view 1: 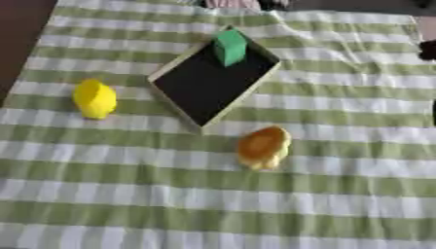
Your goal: Pick up objects on the table and place them in the box.
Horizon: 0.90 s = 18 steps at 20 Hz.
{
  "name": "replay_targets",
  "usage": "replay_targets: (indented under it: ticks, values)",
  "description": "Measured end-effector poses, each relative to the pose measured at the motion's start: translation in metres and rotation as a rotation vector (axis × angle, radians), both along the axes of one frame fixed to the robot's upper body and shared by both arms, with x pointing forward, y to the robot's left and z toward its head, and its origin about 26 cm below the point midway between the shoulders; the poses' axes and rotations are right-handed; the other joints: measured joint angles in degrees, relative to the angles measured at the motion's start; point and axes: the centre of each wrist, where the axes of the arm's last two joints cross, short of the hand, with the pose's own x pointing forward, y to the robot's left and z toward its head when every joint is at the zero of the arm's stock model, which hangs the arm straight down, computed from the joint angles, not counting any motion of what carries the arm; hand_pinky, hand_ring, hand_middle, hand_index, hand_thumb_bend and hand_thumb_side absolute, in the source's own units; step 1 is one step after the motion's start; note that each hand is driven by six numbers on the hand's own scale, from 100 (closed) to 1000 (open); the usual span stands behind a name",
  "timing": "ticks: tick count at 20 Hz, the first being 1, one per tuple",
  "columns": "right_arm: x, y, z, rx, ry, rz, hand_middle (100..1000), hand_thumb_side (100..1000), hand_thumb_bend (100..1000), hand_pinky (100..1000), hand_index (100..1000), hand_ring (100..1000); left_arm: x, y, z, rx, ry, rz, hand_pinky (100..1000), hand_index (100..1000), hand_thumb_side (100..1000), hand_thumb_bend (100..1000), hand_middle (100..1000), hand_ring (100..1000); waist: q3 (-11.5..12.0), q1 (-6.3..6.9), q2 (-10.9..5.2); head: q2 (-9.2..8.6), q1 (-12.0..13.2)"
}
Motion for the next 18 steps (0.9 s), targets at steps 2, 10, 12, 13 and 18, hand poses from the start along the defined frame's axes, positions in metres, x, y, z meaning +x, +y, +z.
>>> replay_targets:
  ticks: [2, 10, 12, 13, 18]
  values:
    - [0.002, 0.004, 0.004, -0.088, 0.0, -0.011, 813, 202, 100, 912, 901, 889, 0.0, -0.001, 0.0, 0.002, 0.002, -0.005, 737, 849, 477, 108, 730, 783, 0.2, 0.0, -0.01, 0.0, -0.2]
    - [0.011, 0.028, 0.01, -0.337, 0.012, -0.015, 835, 127, 100, 919, 919, 903, 0.002, -0.004, 0.001, 0.014, 0.008, -0.025, 737, 848, 481, 103, 731, 784, 1.0, -0.25, -0.25, -0.19, -1.1]
    - [0.013, 0.033, 0.01, -0.368, 0.019, -0.015, 831, 119, 100, 922, 919, 904, 0.002, -0.005, 0.001, 0.017, 0.011, -0.03, 737, 848, 485, 100, 731, 784, 1.2, -0.25, -0.33, -0.28, -1.3]
    - [0.014, 0.036, 0.011, -0.384, 0.024, -0.016, 831, 113, 100, 926, 920, 906, 0.002, -0.005, 0.001, 0.017, 0.012, -0.032, 737, 848, 487, 100, 731, 784, 1.2, -0.25, -0.35, -0.28, -1.4]
    - [0.018, 0.048, 0.016, -0.455, 0.053, -0.019, 830, 118, 100, 939, 922, 907, 0.002, -0.006, 0.0, 0.026, 0.021, -0.045, 737, 848, 491, 100, 731, 784, 1.4, -0.25, -0.37, -0.28, -1.7]
